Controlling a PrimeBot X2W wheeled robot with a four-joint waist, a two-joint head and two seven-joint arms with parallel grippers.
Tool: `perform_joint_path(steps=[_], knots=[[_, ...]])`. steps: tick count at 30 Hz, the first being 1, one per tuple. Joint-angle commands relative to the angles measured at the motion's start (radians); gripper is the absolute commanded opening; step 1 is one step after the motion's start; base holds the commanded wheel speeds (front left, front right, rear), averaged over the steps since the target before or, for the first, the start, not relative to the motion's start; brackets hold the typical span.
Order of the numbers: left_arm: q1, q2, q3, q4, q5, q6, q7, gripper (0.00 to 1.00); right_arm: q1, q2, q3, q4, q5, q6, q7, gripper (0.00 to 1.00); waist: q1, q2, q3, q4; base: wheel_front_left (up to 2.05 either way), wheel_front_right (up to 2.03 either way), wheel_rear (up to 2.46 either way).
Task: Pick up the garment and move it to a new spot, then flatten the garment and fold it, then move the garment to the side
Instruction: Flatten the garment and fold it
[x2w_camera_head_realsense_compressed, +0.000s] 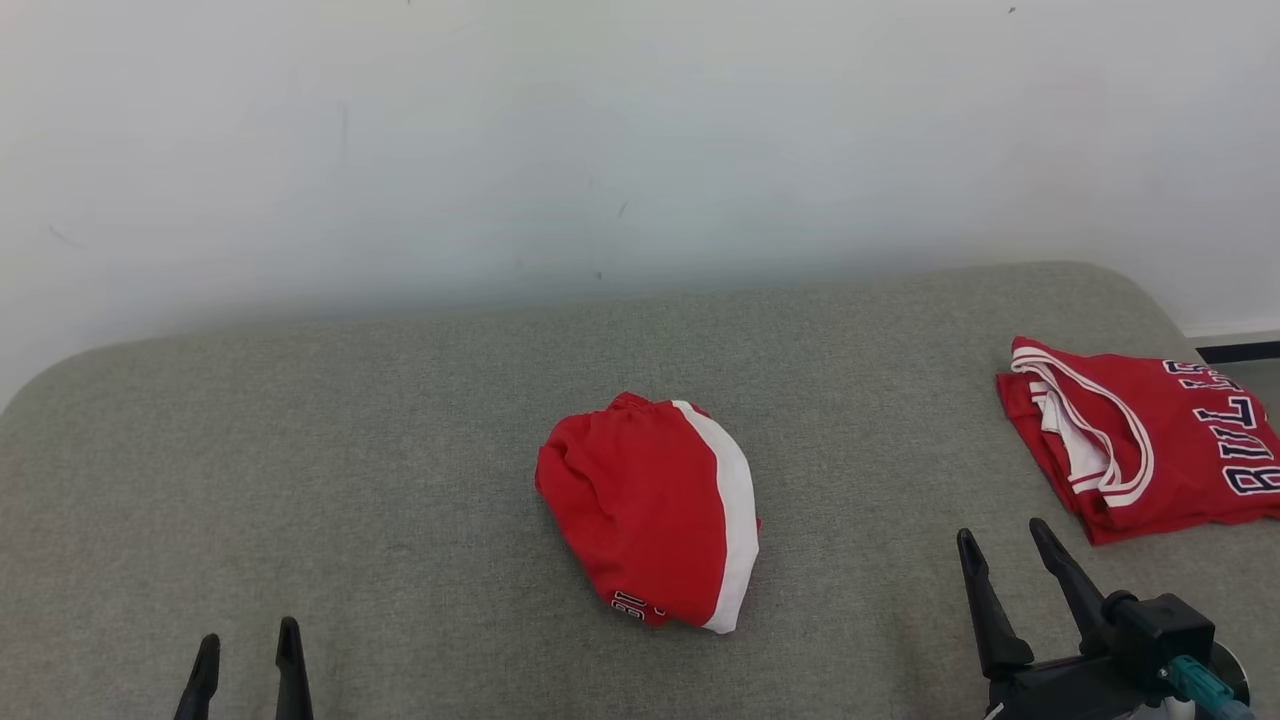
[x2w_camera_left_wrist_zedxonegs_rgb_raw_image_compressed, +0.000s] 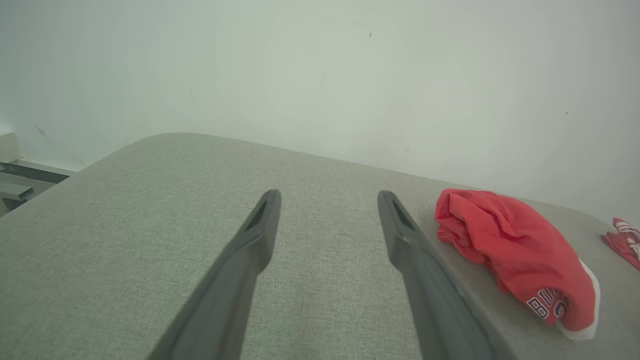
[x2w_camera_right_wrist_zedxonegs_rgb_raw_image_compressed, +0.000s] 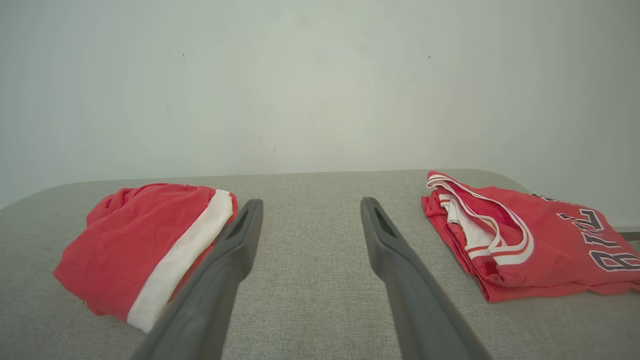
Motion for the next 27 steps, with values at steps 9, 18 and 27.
perform_joint_path(steps=[9, 18, 27], knots=[[-0.004, -0.008, -0.001, 0.011, 0.025, -0.006, 0.0, 1.0, -0.003, 0.001, 0.006, 0.006, 0.001, -0.002, -0.008, 1.0, 0.0001, 0.0, 0.006, 0.004, 0.0, 0.0, 0.0], [-0.01, -0.012, -0.014, 0.017, 0.03, -0.005, 0.0, 1.0, -0.007, 0.007, 0.012, 0.007, -0.003, -0.003, -0.009, 1.0, 0.0001, 0.0, 0.009, 0.005, 0.0, 0.0, 0.0], [-0.187, -0.009, -0.1, 0.098, -0.018, -0.027, 0.172, 1.0, -0.015, -0.007, 0.021, -0.004, -0.004, -0.002, -0.007, 1.0, 0.0001, 0.0, 0.035, -0.004, 0.0, 0.0, 0.0]])
